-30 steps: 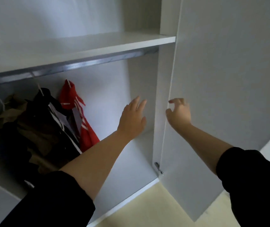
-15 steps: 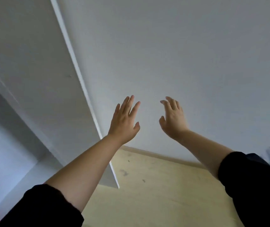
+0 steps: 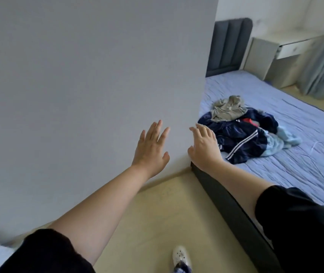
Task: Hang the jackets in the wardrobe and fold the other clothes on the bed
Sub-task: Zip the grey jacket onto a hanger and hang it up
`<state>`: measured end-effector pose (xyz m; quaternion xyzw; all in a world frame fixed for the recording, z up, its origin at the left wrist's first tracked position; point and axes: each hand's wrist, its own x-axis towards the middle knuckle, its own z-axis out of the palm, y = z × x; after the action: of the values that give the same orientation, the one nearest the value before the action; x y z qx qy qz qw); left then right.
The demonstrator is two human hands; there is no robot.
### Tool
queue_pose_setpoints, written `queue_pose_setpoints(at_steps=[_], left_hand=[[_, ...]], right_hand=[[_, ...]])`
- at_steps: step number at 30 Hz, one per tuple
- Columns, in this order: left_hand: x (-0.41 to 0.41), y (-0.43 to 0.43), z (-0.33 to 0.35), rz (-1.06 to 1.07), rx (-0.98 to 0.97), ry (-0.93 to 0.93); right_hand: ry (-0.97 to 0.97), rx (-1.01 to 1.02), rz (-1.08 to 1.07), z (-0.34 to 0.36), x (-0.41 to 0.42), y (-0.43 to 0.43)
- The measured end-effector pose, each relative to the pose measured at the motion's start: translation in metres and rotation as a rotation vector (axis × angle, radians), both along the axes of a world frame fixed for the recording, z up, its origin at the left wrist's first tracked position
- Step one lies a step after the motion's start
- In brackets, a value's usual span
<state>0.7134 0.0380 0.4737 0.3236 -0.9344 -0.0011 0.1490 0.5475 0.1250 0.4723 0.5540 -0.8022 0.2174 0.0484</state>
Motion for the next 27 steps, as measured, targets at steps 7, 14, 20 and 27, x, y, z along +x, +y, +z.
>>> queue_pose_setpoints(at_steps=[7,14,20,27], left_hand=[[-0.18,-0.062,-0.038,-0.141,0.108,-0.052],[-0.335,-0.076,-0.055,-0.266,0.209,-0.128],[-0.439,-0.074,-0.069,-0.329,0.261,-0.13],[-0.547,-0.106,-0.124,-0.184,0.387,-0.127]], right_hand=[[-0.028,0.17,-0.217,-0.023,-0.156,-0.028],[-0.117,0.198,-0.451,-0.033,-0.281,-0.011],[-0.181,0.217,-0.535,-0.053,-0.367,-0.003],[-0.246,0.234,-0.505,-0.097,-0.483,-0.058]])
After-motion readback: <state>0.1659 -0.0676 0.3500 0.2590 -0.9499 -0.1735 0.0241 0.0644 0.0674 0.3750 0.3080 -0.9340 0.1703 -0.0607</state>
